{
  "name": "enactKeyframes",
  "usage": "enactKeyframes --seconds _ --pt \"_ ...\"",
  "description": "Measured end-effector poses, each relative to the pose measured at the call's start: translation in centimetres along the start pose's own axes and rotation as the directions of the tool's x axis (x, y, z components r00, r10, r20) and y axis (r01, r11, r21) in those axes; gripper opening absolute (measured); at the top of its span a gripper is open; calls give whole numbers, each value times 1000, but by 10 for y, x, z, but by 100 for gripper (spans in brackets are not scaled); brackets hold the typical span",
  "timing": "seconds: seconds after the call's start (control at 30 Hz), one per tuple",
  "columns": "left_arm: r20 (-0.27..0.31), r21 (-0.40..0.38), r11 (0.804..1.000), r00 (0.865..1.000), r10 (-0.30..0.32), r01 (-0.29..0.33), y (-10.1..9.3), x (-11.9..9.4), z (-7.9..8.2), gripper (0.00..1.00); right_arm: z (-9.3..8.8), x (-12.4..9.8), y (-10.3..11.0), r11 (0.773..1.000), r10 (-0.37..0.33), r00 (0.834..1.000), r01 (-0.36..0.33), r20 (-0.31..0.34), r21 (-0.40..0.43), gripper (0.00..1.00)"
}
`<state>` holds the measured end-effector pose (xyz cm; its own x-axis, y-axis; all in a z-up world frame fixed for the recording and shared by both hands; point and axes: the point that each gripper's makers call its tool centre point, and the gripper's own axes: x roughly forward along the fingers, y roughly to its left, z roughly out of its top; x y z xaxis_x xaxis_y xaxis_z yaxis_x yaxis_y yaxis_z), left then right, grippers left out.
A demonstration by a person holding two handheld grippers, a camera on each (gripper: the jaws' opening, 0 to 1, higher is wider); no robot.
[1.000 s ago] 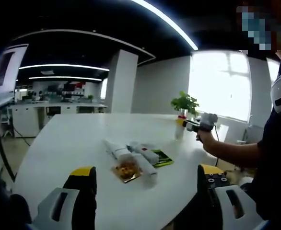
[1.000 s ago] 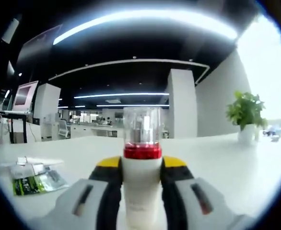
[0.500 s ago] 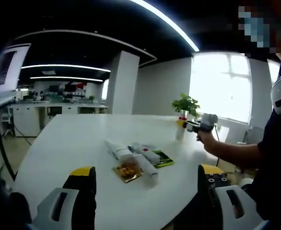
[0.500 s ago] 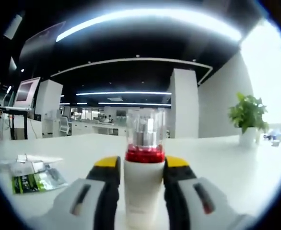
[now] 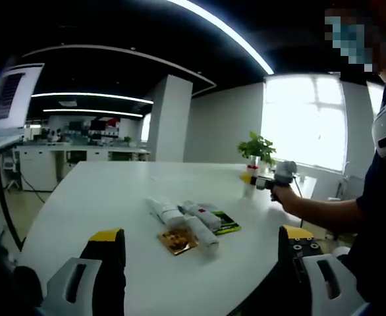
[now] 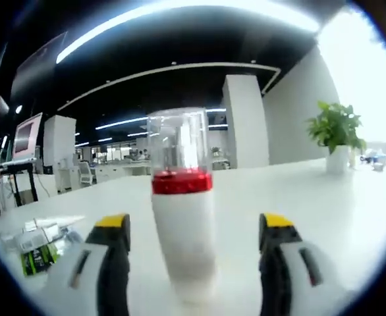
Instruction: Arrange the skincare products in the storage area until every visible bottle or jar stands upright without overlapping.
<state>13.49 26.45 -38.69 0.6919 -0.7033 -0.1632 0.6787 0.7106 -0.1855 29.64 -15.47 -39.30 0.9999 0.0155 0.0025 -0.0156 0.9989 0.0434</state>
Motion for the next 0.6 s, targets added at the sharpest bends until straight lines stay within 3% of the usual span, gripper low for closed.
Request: enactKeyframes --seconds 0.2,0.53,0.6 --pt "5 8 1000 1000 6 -6 0 0 1 99 -6 -2 5 1000 11 1000 -11 -25 19 100" --pt "-1 14 1000 1000 12 -12 -4 2 3 99 14 -12 9 997 50 998 -53 40 53 100" --pt "-3 16 1000 1000 15 -15 -4 2 3 99 20 -15 13 996 73 994 -76 76 46 100"
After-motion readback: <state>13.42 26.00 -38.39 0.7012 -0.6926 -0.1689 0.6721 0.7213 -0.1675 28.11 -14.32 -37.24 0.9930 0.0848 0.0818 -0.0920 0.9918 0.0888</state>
